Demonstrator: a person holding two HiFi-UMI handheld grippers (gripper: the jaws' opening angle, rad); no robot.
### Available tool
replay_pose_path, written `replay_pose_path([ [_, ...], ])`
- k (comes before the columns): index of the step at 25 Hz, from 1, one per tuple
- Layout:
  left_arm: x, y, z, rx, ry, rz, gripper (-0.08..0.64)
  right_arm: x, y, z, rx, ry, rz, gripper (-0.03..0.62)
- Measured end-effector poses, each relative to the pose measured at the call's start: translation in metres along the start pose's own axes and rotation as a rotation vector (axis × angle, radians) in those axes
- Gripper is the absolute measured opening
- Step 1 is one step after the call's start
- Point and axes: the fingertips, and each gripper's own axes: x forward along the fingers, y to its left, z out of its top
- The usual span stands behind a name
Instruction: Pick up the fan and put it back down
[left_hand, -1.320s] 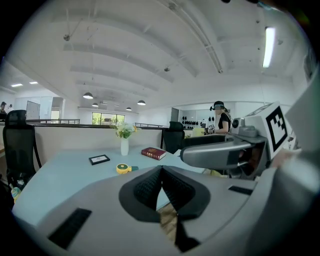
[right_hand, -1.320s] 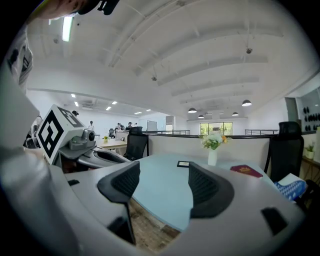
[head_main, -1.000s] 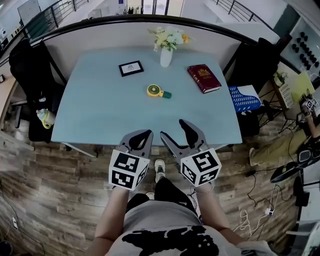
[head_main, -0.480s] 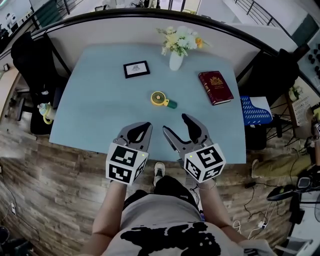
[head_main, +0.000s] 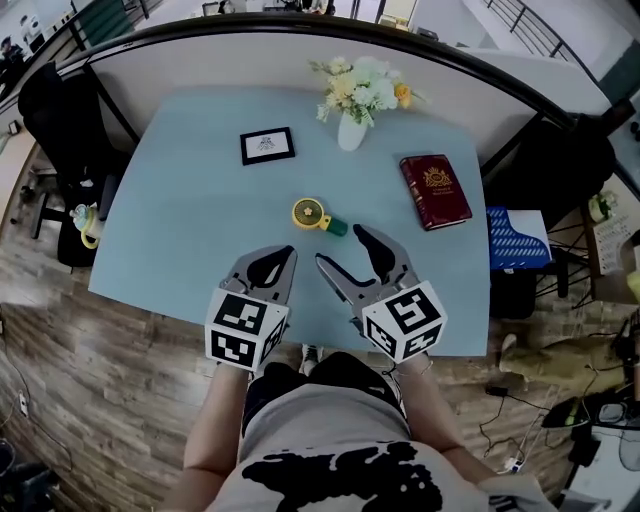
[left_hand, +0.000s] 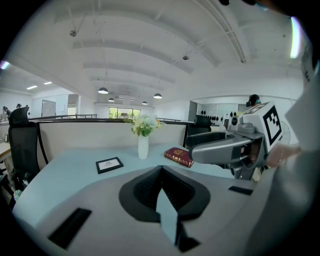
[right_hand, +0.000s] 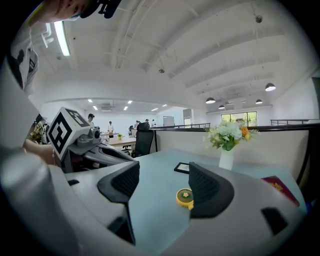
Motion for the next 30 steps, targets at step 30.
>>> replay_pose_path([
  [30, 0.038, 0.022, -0.016, -0.058, 0.079, -0.059, 0.011, 0.021, -0.038, -0.014, 0.045, 0.074, -0.052, 0.298],
])
